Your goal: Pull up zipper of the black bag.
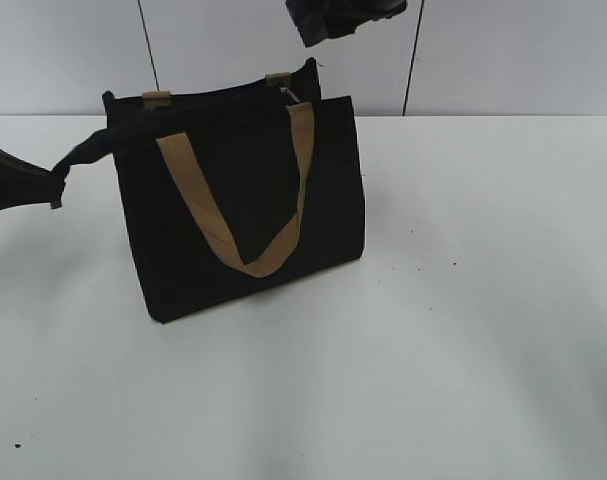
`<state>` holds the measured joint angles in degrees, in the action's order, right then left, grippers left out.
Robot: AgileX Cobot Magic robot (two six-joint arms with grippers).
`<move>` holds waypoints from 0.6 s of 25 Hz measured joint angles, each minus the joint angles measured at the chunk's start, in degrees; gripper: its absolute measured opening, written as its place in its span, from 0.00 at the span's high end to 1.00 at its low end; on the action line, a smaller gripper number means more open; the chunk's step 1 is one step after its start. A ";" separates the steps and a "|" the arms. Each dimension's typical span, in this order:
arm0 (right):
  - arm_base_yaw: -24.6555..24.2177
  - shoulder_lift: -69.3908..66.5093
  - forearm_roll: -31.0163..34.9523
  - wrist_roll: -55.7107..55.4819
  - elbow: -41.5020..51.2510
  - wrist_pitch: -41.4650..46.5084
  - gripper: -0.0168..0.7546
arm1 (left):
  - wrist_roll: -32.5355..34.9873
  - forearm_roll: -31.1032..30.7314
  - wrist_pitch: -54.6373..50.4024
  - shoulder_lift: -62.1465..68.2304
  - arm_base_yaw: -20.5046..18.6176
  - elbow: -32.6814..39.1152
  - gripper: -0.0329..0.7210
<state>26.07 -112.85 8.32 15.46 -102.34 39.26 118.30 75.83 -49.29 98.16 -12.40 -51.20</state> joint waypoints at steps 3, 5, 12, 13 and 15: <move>-0.07 1.49 0.93 0.16 0.00 -0.06 0.22 | -3.22 0.00 -0.70 0.00 -0.04 0.00 0.62; -0.07 1.99 1.29 0.20 0.00 -0.01 0.18 | -5.80 0.13 -0.80 0.00 -0.04 -0.08 0.42; -0.39 4.29 1.11 0.13 0.00 7.37 0.20 | -18.46 -3.79 6.12 -4.84 -0.04 -0.08 0.17; -0.77 4.78 0.66 -0.35 0.00 9.01 0.20 | -21.82 -5.47 9.40 -6.19 -0.04 -0.08 0.17; -2.08 5.57 -0.61 -2.28 0.00 13.19 0.20 | -29.38 -9.60 16.67 -9.72 -0.04 -0.08 0.17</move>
<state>23.99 -107.28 7.71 13.18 -102.34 52.44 88.93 66.23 -32.62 88.44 -12.45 -51.28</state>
